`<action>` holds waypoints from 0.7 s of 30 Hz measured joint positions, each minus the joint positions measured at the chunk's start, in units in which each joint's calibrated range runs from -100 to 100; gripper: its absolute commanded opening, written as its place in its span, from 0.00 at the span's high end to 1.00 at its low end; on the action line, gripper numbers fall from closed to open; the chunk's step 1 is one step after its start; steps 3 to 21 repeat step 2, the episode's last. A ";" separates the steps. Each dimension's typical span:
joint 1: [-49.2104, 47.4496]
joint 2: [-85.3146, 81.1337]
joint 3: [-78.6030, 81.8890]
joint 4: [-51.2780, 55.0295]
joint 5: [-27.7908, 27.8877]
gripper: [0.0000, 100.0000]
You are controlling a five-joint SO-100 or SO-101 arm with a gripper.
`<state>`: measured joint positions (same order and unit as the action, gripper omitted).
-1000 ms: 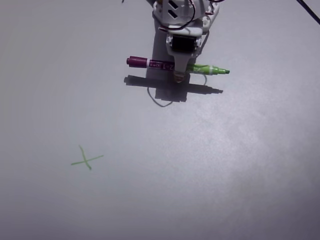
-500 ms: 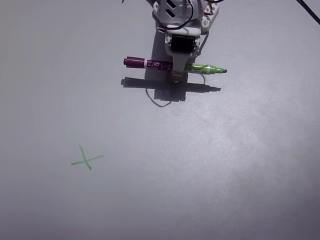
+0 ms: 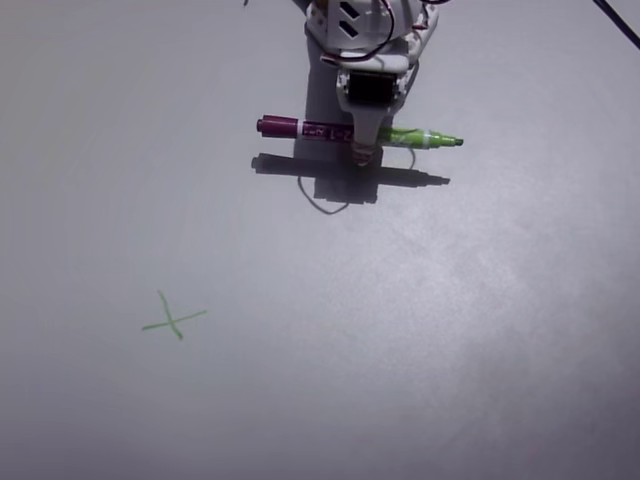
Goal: Draw the capital letter X with the green marker.
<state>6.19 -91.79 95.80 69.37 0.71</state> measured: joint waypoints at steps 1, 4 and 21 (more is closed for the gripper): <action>0.00 0.00 0.00 0.00 0.00 0.99; 0.00 0.00 0.00 0.00 0.00 0.99; 0.00 0.00 0.00 0.00 0.00 0.99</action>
